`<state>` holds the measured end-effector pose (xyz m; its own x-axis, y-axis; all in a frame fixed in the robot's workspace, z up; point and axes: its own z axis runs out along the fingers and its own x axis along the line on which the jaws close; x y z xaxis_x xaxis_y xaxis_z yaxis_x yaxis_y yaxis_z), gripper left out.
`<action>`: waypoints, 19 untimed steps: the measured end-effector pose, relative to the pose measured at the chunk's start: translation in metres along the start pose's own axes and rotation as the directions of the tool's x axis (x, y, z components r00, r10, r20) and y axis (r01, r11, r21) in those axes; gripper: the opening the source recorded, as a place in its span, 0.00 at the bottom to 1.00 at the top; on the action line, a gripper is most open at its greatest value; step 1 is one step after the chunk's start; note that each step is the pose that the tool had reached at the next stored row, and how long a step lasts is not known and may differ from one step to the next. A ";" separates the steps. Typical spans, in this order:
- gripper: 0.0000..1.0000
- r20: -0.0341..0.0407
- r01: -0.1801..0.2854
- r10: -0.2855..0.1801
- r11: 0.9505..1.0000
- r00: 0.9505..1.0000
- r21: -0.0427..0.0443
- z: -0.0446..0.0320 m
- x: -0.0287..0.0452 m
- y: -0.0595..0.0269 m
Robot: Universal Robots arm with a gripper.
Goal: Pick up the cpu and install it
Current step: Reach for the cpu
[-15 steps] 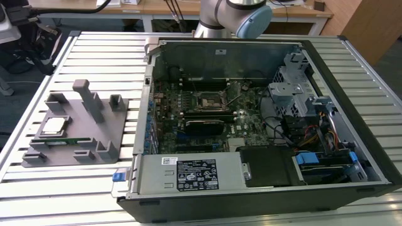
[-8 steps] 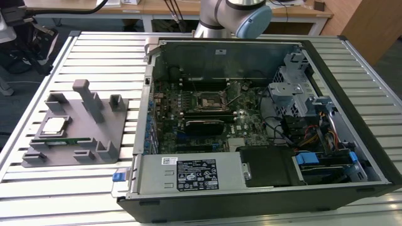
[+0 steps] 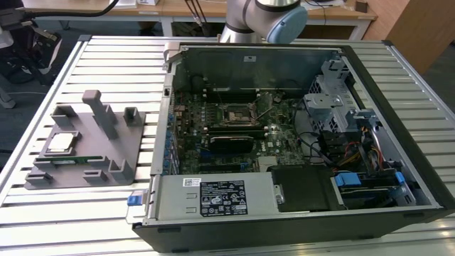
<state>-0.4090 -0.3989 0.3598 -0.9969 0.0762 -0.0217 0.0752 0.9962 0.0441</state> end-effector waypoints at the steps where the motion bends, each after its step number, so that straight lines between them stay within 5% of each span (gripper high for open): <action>1: 0.11 0.000 0.000 0.000 1.000 1.000 0.000 0.0002 0.0008 -0.0001; 19: 0.11 0.000 0.000 0.000 1.000 1.000 0.000 0.0021 0.0138 -0.0012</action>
<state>-0.4228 -0.3990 0.3574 -0.9969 0.0762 -0.0212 0.0752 0.9962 0.0441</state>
